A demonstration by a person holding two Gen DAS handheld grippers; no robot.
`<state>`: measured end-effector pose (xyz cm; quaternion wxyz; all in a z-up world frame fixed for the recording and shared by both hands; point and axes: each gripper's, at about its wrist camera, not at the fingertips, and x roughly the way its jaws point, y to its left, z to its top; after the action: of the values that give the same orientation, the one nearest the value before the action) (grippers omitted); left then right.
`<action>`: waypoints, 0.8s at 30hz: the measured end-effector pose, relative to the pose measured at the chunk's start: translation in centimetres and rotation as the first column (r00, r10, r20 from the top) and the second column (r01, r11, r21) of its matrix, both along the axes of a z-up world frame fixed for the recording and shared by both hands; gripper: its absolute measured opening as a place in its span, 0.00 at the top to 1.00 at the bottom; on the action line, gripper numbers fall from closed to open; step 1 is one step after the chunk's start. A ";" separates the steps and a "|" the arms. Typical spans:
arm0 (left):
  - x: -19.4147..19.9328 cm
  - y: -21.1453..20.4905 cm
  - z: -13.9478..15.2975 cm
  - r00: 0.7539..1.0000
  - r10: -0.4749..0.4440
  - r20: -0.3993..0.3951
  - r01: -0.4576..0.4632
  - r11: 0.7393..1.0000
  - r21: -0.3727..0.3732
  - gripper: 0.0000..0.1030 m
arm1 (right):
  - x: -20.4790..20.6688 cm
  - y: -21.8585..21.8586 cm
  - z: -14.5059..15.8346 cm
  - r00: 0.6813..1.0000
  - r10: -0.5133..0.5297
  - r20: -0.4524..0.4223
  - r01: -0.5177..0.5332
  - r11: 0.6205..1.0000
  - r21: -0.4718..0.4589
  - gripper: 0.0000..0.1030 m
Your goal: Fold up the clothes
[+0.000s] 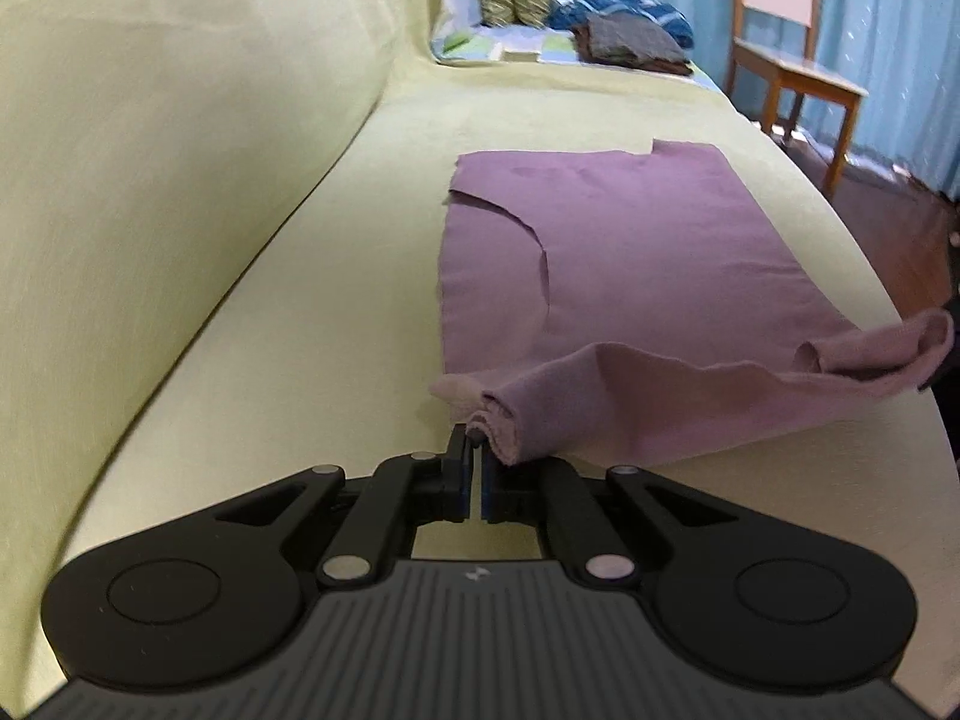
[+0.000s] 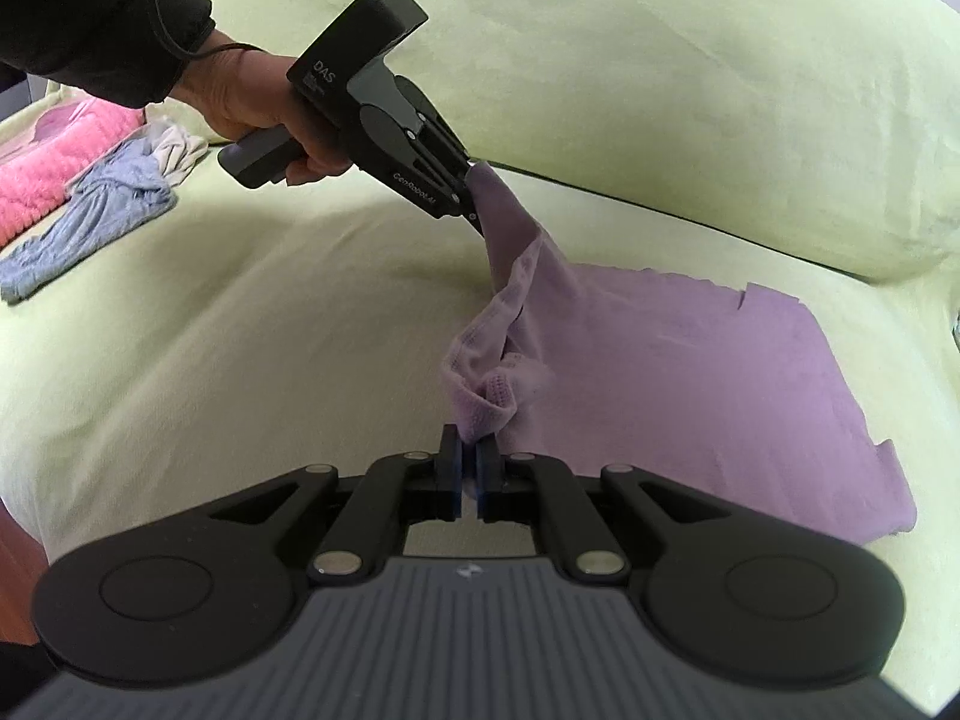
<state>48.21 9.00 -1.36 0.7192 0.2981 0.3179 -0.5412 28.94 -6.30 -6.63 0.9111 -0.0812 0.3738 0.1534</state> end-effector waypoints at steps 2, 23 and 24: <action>0.3 -0.5 0.0 0.999 -0.033 0.019 0.032 0.999 0.043 1.00 | 0.5 -0.5 0.4 1.000 -0.010 -0.007 0.010 1.000 -0.003 0.97; 1.0 5.3 0.6 0.990 0.099 -0.101 -0.094 0.995 0.044 0.97 | -2.8 4.1 -0.3 0.994 0.050 -0.100 -0.053 0.998 -0.022 0.75; 1.4 4.8 0.7 0.985 0.117 -0.128 -0.114 0.993 0.026 0.97 | -2.6 3.2 0.1 0.993 -0.015 -0.117 0.015 1.000 0.004 0.75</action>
<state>49.59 13.83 -0.62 0.7245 0.2503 0.3855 -0.5137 26.37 -3.07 -6.49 0.8890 -0.0670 0.4267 0.1518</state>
